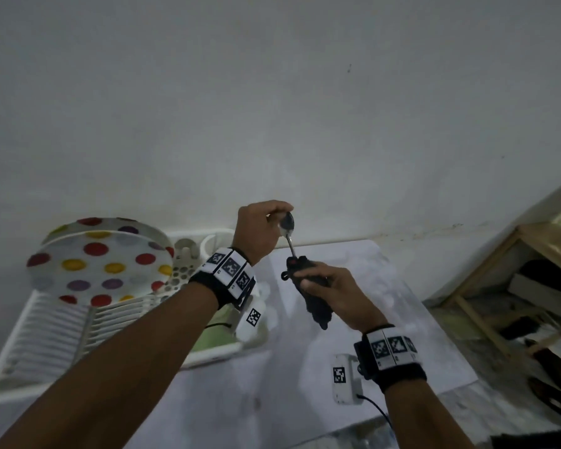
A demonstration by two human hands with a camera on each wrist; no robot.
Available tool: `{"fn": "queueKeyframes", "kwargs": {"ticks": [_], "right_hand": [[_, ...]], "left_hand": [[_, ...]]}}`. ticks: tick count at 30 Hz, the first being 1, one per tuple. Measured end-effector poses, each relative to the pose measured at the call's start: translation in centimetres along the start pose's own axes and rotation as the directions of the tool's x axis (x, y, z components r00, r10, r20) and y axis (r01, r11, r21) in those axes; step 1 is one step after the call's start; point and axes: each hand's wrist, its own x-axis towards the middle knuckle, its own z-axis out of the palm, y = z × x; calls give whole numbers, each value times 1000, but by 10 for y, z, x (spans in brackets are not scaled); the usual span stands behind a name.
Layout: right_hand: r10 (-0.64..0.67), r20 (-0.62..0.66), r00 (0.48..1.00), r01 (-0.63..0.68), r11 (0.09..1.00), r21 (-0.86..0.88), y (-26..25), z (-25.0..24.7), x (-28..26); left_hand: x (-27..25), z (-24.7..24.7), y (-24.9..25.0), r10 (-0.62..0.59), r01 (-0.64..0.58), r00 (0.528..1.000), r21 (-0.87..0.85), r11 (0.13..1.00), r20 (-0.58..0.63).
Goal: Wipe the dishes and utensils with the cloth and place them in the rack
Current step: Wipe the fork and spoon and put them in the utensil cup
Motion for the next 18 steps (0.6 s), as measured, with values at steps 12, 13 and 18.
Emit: {"fn": "queueKeyframes", "kwargs": {"ticks": [12, 13, 18], "right_hand": [[4, -160, 987, 35, 971, 238, -13, 95, -28], [10, -173, 985, 34, 967, 252, -14, 99, -27], [31, -225, 974, 33, 961, 274, -14, 110, -28]], "left_hand": [[-49, -62, 25, -155, 154, 948, 26, 988, 278], [-54, -63, 25, -168, 166, 938, 35, 986, 302], [-69, -75, 24, -217, 247, 894, -28, 969, 392]]}}
